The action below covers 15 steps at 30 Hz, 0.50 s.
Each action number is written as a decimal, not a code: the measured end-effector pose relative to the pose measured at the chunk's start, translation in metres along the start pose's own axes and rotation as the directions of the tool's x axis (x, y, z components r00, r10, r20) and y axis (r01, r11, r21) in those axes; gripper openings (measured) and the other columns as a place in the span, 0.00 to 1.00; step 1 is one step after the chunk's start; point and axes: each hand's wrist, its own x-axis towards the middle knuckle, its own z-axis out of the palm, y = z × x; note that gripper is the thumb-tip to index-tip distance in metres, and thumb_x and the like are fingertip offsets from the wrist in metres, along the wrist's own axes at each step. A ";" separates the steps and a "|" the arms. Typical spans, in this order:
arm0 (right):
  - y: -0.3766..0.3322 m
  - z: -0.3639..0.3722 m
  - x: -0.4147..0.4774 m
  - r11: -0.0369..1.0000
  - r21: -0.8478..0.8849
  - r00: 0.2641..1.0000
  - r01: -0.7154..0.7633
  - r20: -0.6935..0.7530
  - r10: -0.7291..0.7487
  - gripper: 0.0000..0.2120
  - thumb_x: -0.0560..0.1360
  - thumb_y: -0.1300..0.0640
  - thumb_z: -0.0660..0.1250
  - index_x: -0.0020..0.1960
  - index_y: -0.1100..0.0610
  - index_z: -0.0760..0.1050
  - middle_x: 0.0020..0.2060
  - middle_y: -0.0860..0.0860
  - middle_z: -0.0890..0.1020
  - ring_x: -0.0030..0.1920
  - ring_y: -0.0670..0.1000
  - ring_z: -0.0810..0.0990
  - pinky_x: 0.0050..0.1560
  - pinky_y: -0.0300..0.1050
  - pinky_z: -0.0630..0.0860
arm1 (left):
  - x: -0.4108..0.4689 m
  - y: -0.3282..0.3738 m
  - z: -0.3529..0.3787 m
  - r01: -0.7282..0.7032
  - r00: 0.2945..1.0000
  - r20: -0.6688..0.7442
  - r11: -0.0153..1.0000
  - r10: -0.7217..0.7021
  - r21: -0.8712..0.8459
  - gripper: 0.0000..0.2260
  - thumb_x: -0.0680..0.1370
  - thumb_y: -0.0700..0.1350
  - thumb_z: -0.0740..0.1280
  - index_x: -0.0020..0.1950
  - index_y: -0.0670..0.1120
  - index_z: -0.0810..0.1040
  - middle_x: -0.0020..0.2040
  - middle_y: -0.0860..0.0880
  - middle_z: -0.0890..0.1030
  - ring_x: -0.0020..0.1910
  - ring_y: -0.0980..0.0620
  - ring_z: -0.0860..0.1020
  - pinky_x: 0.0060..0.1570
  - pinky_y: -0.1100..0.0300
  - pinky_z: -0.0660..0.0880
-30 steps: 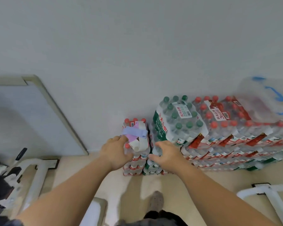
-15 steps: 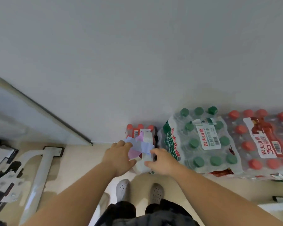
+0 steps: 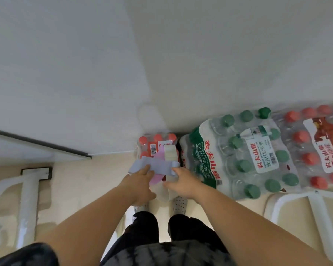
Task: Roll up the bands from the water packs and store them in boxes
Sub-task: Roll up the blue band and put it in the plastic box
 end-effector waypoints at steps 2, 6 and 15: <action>-0.003 0.002 -0.003 0.999 -0.038 1.000 -0.009 -0.009 0.009 0.35 0.71 0.36 0.68 0.75 0.45 0.66 0.69 0.48 0.68 0.67 0.54 0.71 0.67 0.54 0.72 | 0.003 -0.002 0.005 -0.009 1.000 0.007 1.000 0.009 -0.021 0.39 0.76 0.62 0.63 0.82 0.55 0.47 0.82 0.54 0.41 0.80 0.49 0.56 0.75 0.49 0.60; -0.007 0.000 -0.007 0.997 -0.069 0.999 0.013 -0.030 -0.015 0.31 0.78 0.43 0.65 0.77 0.51 0.64 0.73 0.48 0.64 0.70 0.53 0.68 0.68 0.50 0.68 | 0.004 -0.010 0.004 -0.040 0.999 -0.003 0.996 0.039 -0.079 0.38 0.76 0.61 0.64 0.81 0.56 0.50 0.82 0.54 0.42 0.79 0.49 0.57 0.74 0.46 0.62; -0.056 -0.016 -0.069 0.959 0.050 0.952 0.279 -0.143 -0.269 0.19 0.81 0.53 0.66 0.71 0.53 0.75 0.68 0.47 0.76 0.65 0.47 0.76 0.70 0.46 0.70 | -0.047 -0.007 -0.046 -0.346 0.872 -0.471 0.851 0.137 -0.394 0.26 0.79 0.50 0.67 0.77 0.51 0.65 0.75 0.51 0.69 0.74 0.48 0.66 0.72 0.54 0.64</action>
